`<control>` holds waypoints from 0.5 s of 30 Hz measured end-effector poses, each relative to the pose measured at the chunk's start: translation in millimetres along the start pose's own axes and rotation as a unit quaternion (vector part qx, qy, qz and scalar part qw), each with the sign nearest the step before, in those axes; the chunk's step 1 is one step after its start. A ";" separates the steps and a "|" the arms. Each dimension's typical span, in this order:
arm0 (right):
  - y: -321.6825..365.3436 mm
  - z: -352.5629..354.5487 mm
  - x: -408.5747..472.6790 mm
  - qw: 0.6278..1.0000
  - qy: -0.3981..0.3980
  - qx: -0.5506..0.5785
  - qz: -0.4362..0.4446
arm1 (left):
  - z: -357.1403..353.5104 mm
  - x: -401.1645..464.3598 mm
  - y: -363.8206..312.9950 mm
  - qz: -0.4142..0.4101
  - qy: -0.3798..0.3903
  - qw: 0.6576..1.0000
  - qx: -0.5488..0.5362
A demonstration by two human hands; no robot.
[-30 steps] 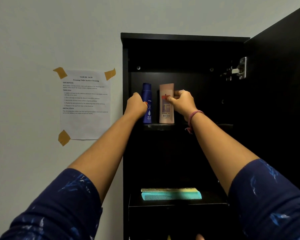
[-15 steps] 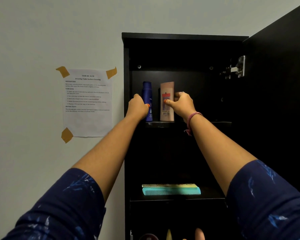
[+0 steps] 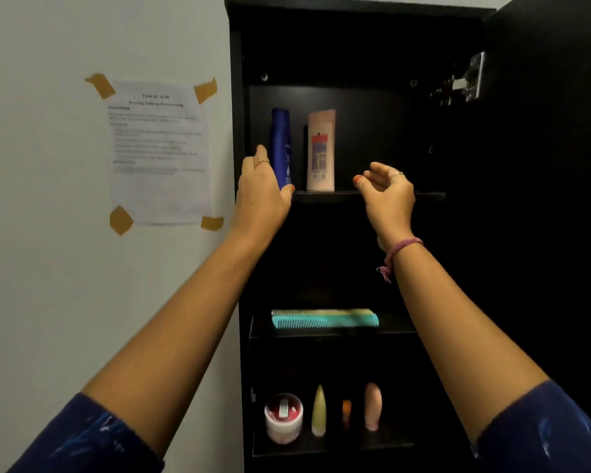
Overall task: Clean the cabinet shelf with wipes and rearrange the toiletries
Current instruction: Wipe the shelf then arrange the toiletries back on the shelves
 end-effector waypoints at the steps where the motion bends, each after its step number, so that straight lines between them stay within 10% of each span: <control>1: -4.7 7.9 -10.1 1.000 -0.009 0.015 0.002 | -0.3 -10.2 0.0 -0.011 -0.008 1.000 -0.004; 15: -165.6 181.3 -250.6 0.970 -0.112 0.004 -0.217 | -105.6 -253.1 39.5 -0.028 0.167 0.982 -0.088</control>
Point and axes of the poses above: each hand's wrist, its own x-axis towards the middle knuckle, its own z-axis out of the back of the hand, y = z × x, the point moved 5 cm from there along x, towards the middle knuckle, and after that the axes turned 14 degrees about x, right-handed, at the moved point
